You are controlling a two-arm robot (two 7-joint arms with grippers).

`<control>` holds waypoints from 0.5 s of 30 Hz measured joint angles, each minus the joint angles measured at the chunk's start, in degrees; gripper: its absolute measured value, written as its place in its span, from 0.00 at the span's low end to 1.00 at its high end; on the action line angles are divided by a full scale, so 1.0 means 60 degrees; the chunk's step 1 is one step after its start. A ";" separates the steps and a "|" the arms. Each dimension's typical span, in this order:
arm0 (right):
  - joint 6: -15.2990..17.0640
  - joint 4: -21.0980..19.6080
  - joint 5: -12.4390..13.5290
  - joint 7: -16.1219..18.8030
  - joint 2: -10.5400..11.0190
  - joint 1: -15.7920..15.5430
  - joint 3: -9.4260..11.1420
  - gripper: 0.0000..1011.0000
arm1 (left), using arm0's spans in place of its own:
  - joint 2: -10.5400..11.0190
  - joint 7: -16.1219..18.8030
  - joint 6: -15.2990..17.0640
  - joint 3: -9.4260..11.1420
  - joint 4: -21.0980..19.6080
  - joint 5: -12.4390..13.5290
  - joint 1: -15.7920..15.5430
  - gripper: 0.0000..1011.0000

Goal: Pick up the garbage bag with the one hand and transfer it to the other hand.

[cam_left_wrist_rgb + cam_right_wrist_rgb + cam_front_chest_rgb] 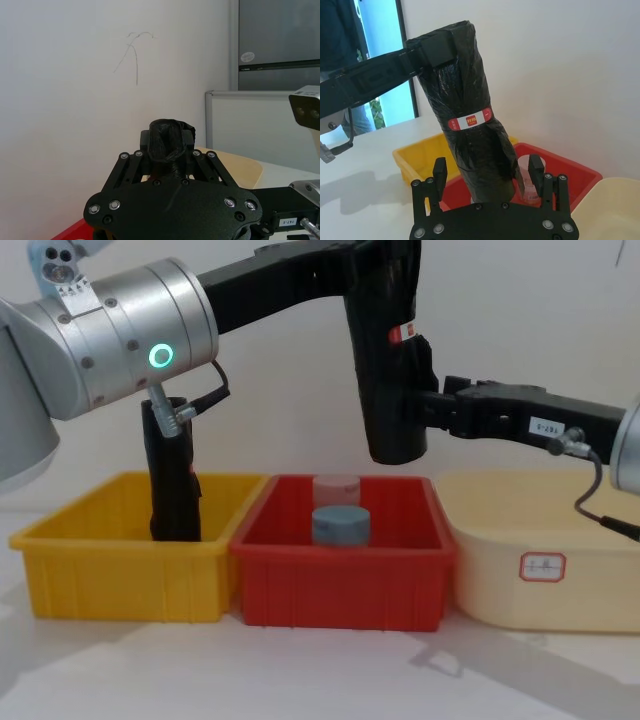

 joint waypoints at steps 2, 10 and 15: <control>0.0015 0.0023 0.0026 0.0029 0.0025 0.0037 -0.0017 0.99 | 0.0000 0.0001 0.0000 0.0001 0.0000 0.0000 0.0000 0.34; 0.0032 0.0152 0.0110 0.0065 0.0074 0.0178 -0.0069 0.99 | 0.0000 0.0000 0.0000 0.0001 0.0000 0.0000 0.0000 0.34; 0.0058 0.0224 0.0161 0.0062 0.0095 0.0246 -0.0075 0.99 | 0.0000 0.0001 0.0000 0.0000 0.0000 0.0000 0.0000 0.34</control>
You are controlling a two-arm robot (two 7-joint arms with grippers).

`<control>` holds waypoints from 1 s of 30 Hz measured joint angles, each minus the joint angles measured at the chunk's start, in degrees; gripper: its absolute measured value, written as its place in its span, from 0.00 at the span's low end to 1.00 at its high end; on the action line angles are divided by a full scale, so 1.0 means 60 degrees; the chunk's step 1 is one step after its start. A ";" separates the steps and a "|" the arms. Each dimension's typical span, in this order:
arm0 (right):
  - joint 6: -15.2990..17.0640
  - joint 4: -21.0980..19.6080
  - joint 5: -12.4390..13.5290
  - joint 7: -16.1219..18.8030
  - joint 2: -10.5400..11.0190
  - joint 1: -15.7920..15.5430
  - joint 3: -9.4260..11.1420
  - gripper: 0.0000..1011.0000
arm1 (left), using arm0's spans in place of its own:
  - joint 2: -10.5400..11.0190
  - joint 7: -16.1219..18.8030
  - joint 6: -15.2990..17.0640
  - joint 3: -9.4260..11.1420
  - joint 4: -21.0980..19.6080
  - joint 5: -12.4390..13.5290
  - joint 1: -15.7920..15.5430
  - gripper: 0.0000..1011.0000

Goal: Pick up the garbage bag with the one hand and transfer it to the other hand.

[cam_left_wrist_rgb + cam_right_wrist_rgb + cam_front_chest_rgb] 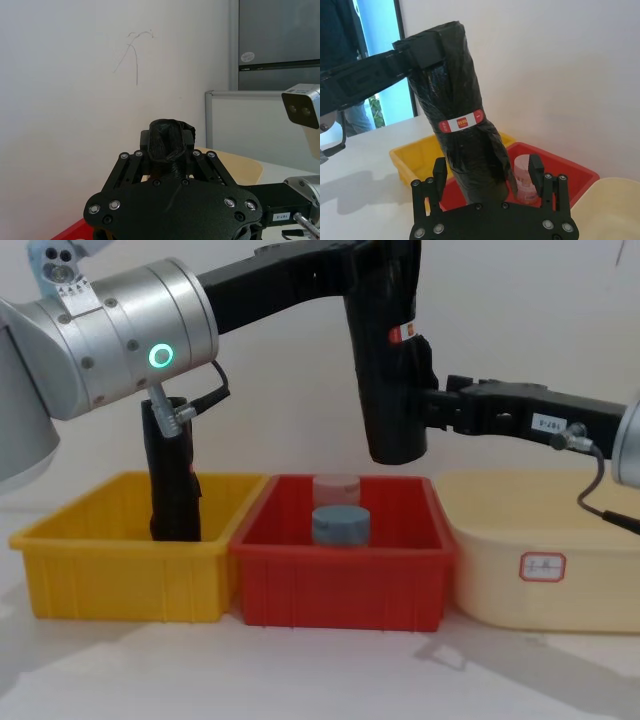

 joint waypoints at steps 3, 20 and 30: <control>0.0028 0.0034 0.0042 -0.0015 0.0016 0.0032 0.0001 0.99 | 0.0000 -0.0001 0.0000 0.0000 0.0000 0.0000 0.0000 0.34; 0.0421 0.0291 0.0303 -0.0090 0.0005 0.0385 -0.0142 0.99 | 0.0001 0.0001 0.0000 -0.0001 0.0000 0.0000 0.0000 0.34; 0.0504 0.0553 0.0439 0.0079 -0.0039 0.0632 -0.0288 0.99 | 0.0000 0.0000 0.0000 0.0000 0.0001 -0.0001 0.0000 0.34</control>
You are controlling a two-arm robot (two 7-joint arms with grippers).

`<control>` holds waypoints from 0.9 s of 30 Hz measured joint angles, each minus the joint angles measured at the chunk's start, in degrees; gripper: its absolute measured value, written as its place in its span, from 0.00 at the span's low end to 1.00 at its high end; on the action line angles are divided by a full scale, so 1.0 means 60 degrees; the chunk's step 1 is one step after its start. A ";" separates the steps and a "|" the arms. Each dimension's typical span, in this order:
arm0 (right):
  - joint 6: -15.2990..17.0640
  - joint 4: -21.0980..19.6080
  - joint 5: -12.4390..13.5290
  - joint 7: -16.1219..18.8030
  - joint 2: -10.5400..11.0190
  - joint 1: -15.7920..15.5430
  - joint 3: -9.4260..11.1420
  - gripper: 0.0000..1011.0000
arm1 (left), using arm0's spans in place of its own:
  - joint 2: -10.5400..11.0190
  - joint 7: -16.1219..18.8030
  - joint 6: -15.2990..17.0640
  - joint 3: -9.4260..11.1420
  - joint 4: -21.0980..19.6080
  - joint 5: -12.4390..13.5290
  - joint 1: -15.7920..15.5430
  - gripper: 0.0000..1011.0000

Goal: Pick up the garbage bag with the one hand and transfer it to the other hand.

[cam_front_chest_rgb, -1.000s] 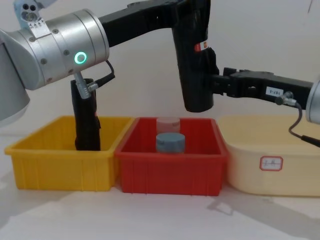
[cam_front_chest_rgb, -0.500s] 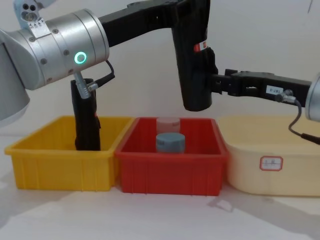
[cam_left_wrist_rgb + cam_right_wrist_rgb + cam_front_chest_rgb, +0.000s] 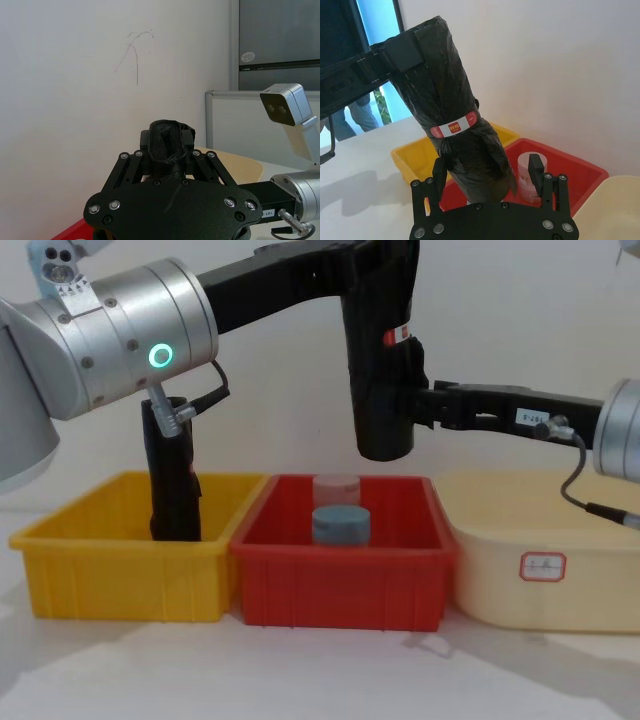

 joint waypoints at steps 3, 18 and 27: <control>-0.0001 0.0064 0.0043 0.0062 0.0000 0.0051 -0.0032 0.99 | 0.0000 -0.0001 0.0000 0.0000 -0.0001 0.0000 0.0000 0.34; -0.0074 0.0021 0.0227 0.0198 0.0206 0.0018 -0.0083 0.99 | 0.0000 -0.0002 0.0000 0.0001 -0.0001 0.0000 0.0000 0.34; -0.0176 -0.0199 0.0375 0.0296 0.0418 -0.0154 -0.0075 0.99 | 0.0000 -0.0001 0.0000 0.0000 -0.0001 0.0000 0.0000 0.34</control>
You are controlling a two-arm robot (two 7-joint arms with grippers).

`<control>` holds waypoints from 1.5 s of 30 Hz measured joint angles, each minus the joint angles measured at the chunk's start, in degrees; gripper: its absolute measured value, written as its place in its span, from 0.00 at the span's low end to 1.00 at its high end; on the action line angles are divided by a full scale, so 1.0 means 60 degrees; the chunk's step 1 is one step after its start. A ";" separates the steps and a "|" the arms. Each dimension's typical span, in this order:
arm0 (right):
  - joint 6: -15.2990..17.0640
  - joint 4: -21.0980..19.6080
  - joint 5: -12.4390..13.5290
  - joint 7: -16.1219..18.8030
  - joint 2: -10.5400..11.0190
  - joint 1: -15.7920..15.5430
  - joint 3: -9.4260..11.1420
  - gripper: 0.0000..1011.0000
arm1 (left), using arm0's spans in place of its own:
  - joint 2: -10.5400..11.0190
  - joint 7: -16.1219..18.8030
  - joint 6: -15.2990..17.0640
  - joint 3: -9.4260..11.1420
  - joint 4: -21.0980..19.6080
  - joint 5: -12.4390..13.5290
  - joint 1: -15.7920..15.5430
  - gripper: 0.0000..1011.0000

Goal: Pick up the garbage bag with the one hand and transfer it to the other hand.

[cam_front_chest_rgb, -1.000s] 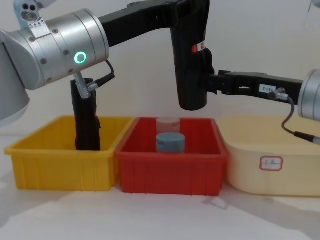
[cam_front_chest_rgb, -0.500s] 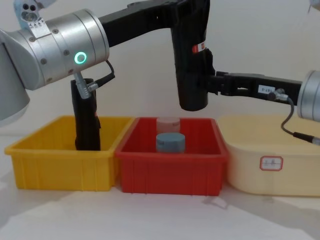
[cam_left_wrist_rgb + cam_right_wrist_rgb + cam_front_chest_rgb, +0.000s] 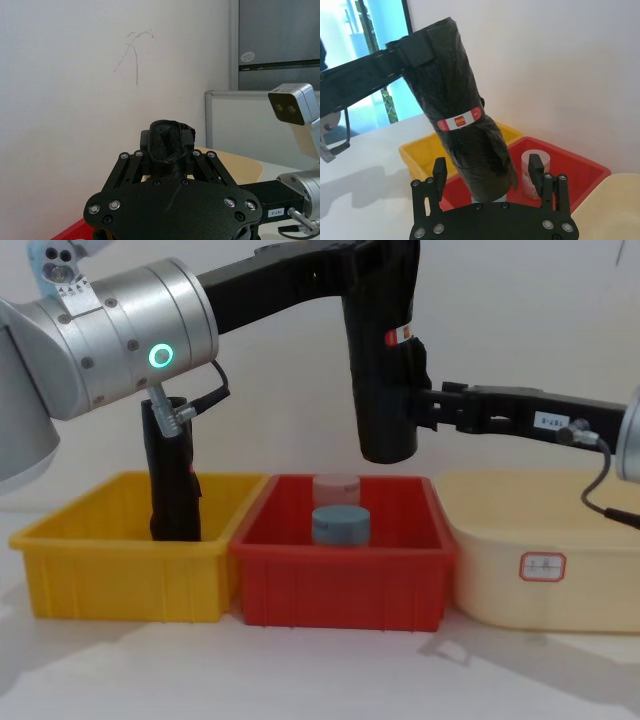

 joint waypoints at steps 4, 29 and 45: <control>-0.0035 -0.0105 0.0057 0.0055 0.0073 -0.0075 -0.0012 0.99 | 0.0000 0.0001 0.0000 0.0000 0.0000 0.0000 0.0000 0.34; -0.0345 -0.0528 0.0188 0.0084 0.0340 -0.0436 -0.0251 0.99 | 0.0000 0.0001 0.0000 0.0000 0.0000 0.0000 0.0000 0.34; -0.0553 -0.0332 -0.0135 -0.0275 0.0061 -0.0450 -0.0375 0.99 | 0.0000 0.0001 0.0001 0.0000 0.0000 0.0001 0.0000 0.34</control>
